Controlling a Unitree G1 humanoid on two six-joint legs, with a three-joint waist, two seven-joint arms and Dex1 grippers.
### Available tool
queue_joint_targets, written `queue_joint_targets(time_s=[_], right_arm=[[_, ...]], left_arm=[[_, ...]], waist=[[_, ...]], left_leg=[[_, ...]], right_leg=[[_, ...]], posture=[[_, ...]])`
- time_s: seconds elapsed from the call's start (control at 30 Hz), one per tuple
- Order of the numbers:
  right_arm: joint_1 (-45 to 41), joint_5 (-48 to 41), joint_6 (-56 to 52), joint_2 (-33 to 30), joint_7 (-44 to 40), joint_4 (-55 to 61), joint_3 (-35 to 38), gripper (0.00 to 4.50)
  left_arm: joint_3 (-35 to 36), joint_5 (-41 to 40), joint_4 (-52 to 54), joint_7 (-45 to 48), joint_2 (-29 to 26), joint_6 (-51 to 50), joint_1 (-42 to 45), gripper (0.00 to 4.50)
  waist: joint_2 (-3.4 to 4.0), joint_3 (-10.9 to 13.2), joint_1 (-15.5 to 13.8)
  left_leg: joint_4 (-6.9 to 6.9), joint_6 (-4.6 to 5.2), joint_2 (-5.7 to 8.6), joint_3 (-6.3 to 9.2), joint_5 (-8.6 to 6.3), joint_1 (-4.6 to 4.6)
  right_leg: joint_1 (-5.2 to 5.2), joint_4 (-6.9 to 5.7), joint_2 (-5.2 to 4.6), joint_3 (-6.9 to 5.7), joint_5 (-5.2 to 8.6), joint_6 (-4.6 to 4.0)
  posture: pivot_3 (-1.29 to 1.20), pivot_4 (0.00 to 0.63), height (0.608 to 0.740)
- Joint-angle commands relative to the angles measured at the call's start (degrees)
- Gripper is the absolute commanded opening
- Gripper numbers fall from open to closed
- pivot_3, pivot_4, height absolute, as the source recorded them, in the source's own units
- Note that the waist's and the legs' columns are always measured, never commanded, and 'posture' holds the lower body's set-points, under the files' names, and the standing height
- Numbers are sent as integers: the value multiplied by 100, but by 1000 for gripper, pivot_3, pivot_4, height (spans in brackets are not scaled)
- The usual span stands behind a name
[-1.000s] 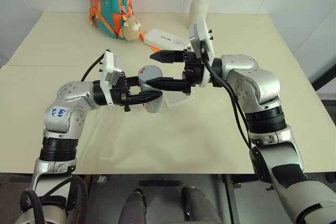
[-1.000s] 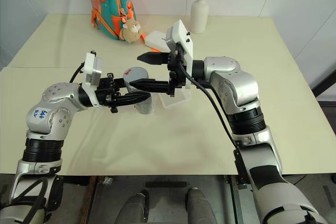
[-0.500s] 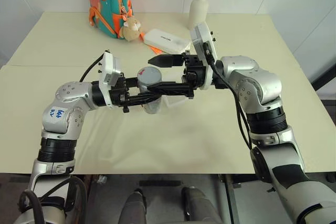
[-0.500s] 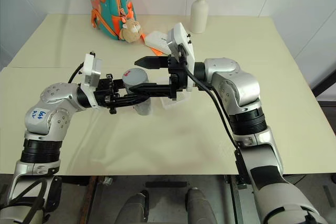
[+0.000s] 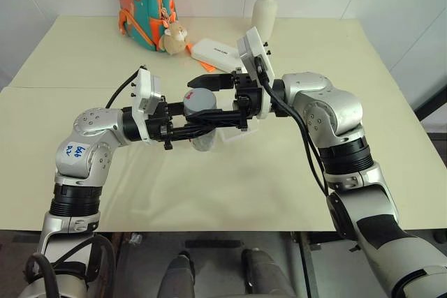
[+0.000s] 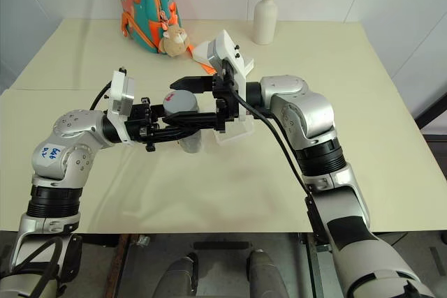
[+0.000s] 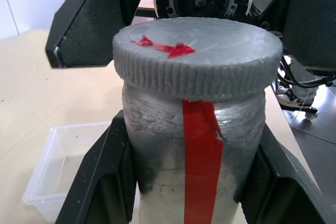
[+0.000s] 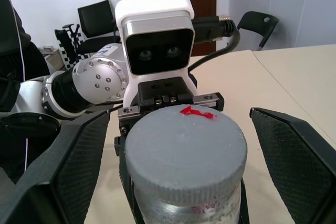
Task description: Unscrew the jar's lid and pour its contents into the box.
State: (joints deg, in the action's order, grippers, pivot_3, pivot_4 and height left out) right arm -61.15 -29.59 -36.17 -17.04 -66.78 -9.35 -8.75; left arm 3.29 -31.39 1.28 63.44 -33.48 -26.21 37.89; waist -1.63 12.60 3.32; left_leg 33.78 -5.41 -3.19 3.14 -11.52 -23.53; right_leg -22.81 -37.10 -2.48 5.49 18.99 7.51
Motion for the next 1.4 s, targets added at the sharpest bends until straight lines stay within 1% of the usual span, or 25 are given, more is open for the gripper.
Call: queue_joint_targets(time_s=[0.03, 0.13, 0.17, 0.23, 0.43, 0.53, 0.57, 0.67, 0.77, 0.83, 0.9, 0.97, 1.07, 1.17, 1.23, 1.3, 1.37, 1.4], right_arm=[[-149, -45, 86, 87, 31, 67, 88, 3864], [-148, -136, 48, 134, 71, 118, 186, 2860], [-149, -197, 12, 156, 87, 150, 235, 2601], [-157, -377, -131, 209, 154, 223, 366, 2601], [-141, -1856, -1365, 533, 788, 653, 1330, 2601], [42, -2000, -1516, 388, 1154, 949, 1534, 2601], [145, -1930, -1469, 294, 1259, 1043, 1572, 2601], [748, -1108, -804, -292, 1526, 1161, 1542, 2601], [1423, -269, 107, -789, 1920, 828, 1653, 2601], [1961, 299, 783, -1139, 2082, 372, 1714, 2601], [2487, 529, 1354, -1252, 2365, -226, 2074, 2601], [2826, 688, 2007, -1231, 2640, -756, 2372, 2601], [3169, 1018, 2725, -1254, 2756, -1179, 2384, 2601], [3414, 1091, 3084, -1221, 2778, -1491, 2440, 2601], [3509, 986, 3107, -1158, 2798, -1564, 2515, 3299], [3556, 907, 3035, -1138, 2757, -1447, 2507, 3796], [3548, 875, 2985, -1161, 2745, -1307, 2489, 4408], [3515, 851, 2960, -1194, 2744, -1211, 2496, 4482]], left_arm=[[99, -118, 199, -10, -36, 10, -2, 2029], [96, -118, 197, -12, -33, 10, -5, 2029], [95, -116, 197, -12, -33, 13, -9, 2029], [93, -118, 205, -16, -31, 10, -15, 2029], [90, -111, 213, -5, -66, 31, -71, 2029], [124, -118, 245, -11, -107, 34, -134, 2029], [145, -137, 266, -22, -122, 19, -157, 2029], [287, -172, 292, -116, -183, 1, -243, 2029], [420, -144, 200, -176, -262, 87, -316, 2029], [480, -111, 122, -202, -285, 134, -333, 2029], [515, -98, 45, -219, -282, 165, -316, 2029], [519, -99, -26, -231, -264, 188, -282, 2029], [481, -81, -159, -222, -220, 204, -171, 2029], [431, -69, -296, -205, -149, 213, -38, 2029], [389, -39, -385, -181, -107, 230, 49, 2029], [348, -5, -483, -151, -82, 273, 131, 2029], [329, 27, -574, -138, -61, 320, 203, 2029], [315, 66, -654, -145, -49, 369, 260, 2029]], waist=[[0, 0, 1], [0, 0, 0], [0, 0, 0], [0, 0, -1], [1, 1, -4], [1, 1, -9], [1, 1, -11], [-1, 0, -19], [-1, 0, -35], [-1, 0, -32], [-3, -1, -43], [-3, -1, -40], [1, 1, 20], [1, 1, 92], [0, 1, 111], [1, 1, 132], [1, 1, 146], [1, 1, 146]], left_leg=[[0, 0, 0, 0, 0, 0], [0, 0, 0, 0, 0, 0], [0, 0, 0, 0, 0, 0], [0, 0, 0, 0, 0, 0], [-3, 0, -3, 1, 0, -1], [-2, 0, -2, 1, 0, -1], [-2, 0, -2, 1, 0, 0], [-1, 0, -2, 1, 0, -1], [2, 2, 1, 0, -1, -6], [1, 5, 3, -3, -3, -9], [-1, 10, 4, -8, -6, -8], [-1, 12, 3, -12, -8, -10], [-3, 14, 3, -34, -9, -1], [-4, 14, 2, -50, -9, 17], [3, 13, 2, -53, -8, 25], [8, 12, 2, -53, -8, 28], [11, 13, 3, -58, -7, 27], [13, 13, 4, -61, -8, 28]], right_leg=[[0, 0, 0, 0, 0, 0], [0, -1, 0, 0, 0, 0], [0, 0, 0, 0, 0, 0], [0, 0, 0, 0, 0, 0], [0, -2, 1, -1, 0, 0], [0, -1, 0, -1, 0, 0], [0, -1, 0, -1, 0, 0], [0, 2, 0, -1, 0, 0], [0, 10, -1, 0, 0, 0], [-1, 17, -2, 3, -1, 1], [-1, 21, -3, 7, -1, 2], [-1, 25, -3, 9, -1, 2], [-1, 22, -3, 25, -2, 5], [0, 9, -1, 42, -5, 10], [8, 4, 2, 48, -8, 15], [13, 4, 4, 52, -10, 19], [13, 4, 4, 62, -14, 25], [13, 4, 4, 66, -15, 27]], posture=[[0, 150, 740], [0, 150, 740], [0, 150, 740], [0, 150, 740], [0, 150, 740], [0, 150, 740], [0, 150, 740], [0, 150, 740], [0, 150, 740], [0, 150, 740], [0, 150, 740], [0, 150, 740], [0, 150, 740], [0, 150, 740], [0, 150, 740], [0, 150, 740], [0, 150, 740], [0, 150, 740]])
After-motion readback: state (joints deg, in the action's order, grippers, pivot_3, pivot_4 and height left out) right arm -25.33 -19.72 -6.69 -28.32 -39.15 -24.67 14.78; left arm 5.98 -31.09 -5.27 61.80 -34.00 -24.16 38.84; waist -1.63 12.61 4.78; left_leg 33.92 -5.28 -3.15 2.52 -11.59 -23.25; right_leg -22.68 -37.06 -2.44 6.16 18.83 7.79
